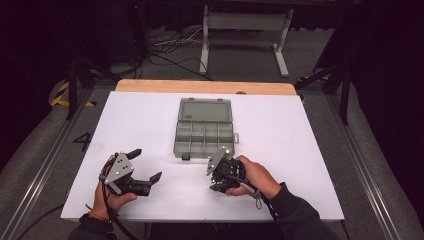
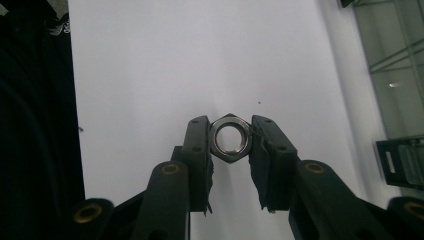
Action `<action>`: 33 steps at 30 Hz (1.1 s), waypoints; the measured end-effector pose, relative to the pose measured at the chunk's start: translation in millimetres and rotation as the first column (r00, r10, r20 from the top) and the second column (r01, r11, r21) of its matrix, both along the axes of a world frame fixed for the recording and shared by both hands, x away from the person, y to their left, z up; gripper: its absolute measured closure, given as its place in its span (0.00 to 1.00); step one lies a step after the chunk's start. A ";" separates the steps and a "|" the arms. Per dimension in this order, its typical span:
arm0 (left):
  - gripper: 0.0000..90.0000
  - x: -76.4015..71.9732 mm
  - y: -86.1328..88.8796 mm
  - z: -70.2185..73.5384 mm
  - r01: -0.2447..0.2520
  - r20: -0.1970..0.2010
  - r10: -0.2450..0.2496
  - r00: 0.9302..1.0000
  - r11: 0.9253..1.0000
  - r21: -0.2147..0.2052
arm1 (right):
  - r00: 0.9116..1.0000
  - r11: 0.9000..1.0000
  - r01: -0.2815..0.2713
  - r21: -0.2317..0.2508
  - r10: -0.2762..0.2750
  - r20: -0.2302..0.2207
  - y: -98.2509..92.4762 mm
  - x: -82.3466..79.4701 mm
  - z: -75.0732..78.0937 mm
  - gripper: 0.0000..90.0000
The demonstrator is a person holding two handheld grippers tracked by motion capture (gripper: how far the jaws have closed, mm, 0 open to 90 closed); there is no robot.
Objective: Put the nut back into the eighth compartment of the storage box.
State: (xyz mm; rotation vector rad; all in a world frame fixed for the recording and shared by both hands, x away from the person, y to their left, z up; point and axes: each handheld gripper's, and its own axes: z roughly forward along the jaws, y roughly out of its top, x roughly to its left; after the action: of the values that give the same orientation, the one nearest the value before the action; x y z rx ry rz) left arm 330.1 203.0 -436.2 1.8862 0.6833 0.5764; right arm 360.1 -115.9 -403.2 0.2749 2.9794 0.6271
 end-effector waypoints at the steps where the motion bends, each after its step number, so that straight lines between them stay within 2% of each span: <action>1: 0.03 0.2 0.0 -0.2 -0.001 0.000 0.001 1.000 1.000 -0.001 | 1.000 1.000 0.002 0.007 -0.002 -0.003 -1.0 0.7 1.4 0.79; 8: 0.03 0.1 0.3 -0.1 0.000 0.001 0.000 1.000 1.000 -0.003 | 1.000 1.000 0.026 0.014 -0.026 0.012 -6.3 6.5 11.4 0.79; 11: 0.03 -0.6 0.3 0.4 0.001 0.002 -0.001 1.000 1.000 -0.003 | 0.999 0.998 0.041 0.044 -0.042 0.030 -11.2 15.0 19.4 0.78; 14: 0.03 0.1 1.3 0.3 0.001 0.002 -0.001 1.000 1.000 -0.004 | 0.996 0.996 0.076 0.036 -0.078 0.053 -16.0 24.9 28.6 0.79; 19: 0.03 -0.1 2.2 0.4 0.002 0.002 -0.002 1.000 1.000 -0.005 | 0.990 0.991 0.124 0.038 -0.127 0.063 -24.7 44.8 42.1 0.78; 21: 0.03 -0.1 2.1 0.4 0.003 0.002 -0.003 1.000 1.000 -0.006 | 0.989 0.991 0.130 0.039 -0.133 0.063 -26.3 47.9 44.1 0.79; 23: 0.03 0.0 1.6 0.1 0.004 0.006 -0.003 1.000 1.000 -0.006 | 0.984 0.986 0.163 0.047 -0.165 0.062 -32.1 58.9 50.0 0.78; 26: 0.03 -0.1 2.0 0.5 0.004 0.002 -0.004 1.000 1.000 -0.006 | 0.978 0.980 0.196 0.022 -0.197 0.069 -35.2 69.4 51.7 0.79; 33: 0.03 0.3 1.9 0.2 0.005 0.001 -0.005 1.000 1.000 -0.005 | 0.963 0.964 0.265 0.001 -0.264 0.043 -37.8 95.7 42.2 0.79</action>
State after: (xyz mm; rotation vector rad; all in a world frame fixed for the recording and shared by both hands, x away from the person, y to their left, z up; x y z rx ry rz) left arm 330.4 205.0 -436.1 1.8827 0.6782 0.5719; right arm 455.7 -153.7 -361.0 0.6380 2.8318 0.5855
